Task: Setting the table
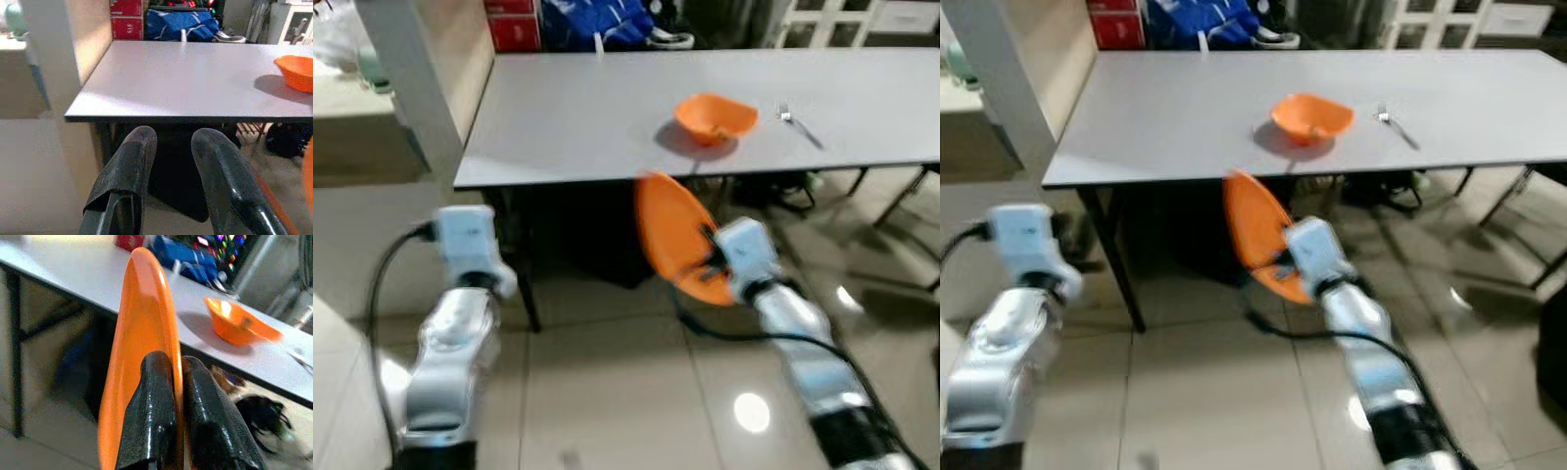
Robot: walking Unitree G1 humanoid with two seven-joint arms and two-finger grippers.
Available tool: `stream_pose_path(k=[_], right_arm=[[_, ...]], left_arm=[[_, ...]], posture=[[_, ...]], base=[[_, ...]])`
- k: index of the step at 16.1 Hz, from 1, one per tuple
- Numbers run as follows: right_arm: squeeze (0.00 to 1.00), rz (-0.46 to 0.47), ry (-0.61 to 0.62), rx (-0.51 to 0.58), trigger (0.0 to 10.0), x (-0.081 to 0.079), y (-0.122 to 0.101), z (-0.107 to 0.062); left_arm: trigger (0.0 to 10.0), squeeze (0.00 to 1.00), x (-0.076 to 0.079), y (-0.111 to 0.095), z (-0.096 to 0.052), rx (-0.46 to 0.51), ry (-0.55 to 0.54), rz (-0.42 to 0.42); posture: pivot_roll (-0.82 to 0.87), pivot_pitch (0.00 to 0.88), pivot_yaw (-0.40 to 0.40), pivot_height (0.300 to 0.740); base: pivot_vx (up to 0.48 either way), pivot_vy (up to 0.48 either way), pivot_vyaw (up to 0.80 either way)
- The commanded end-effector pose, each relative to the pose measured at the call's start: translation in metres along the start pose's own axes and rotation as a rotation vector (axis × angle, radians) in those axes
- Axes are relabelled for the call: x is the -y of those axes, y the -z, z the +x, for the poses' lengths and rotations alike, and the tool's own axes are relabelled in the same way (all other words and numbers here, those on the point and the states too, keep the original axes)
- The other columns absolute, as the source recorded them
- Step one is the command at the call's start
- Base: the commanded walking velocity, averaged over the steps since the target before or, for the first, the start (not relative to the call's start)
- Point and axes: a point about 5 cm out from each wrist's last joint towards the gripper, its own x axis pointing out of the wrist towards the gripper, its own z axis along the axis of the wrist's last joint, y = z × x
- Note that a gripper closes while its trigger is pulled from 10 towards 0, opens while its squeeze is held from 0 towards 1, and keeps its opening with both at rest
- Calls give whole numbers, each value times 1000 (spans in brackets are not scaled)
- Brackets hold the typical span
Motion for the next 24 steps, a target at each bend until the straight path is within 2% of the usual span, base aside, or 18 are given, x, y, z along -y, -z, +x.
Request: stream_pose_path(k=[1,5,7,12,18,24], right_arm=[[0,8,-6,83,10000,-4,-20,6],[0,15,-17,80,10000,-8,-19,6],[0,13,-26,78,10000,-9,-19,6],[0,17,-38,79,10000,-13,-20,8],[0,21,-51,82,10000,-17,-20,10],[0,21,-66,80,10000,-21,-19,10]], left_arm=[[10000,0,-9,-1,0,-2,-32,20],[10000,0,-6,1,1,-5,-10,40],[10000,0,-1,2,1,-10,18,85],[10000,0,-1,2,2,-16,11,56],[10000,0,-4,1,2,-8,-7,58],[10000,0,-9,1,3,-11,-28,70]], posture=[[-72,52,15,740],[-72,52,15,740],[-71,52,15,740],[-69,51,17,740],[-61,37,19,740],[-58,31,18,740]], base=[[458,0,0],[417,-137,0],[157,-394,0],[0,-451,0],[326,-349,0],[454,0,0]])
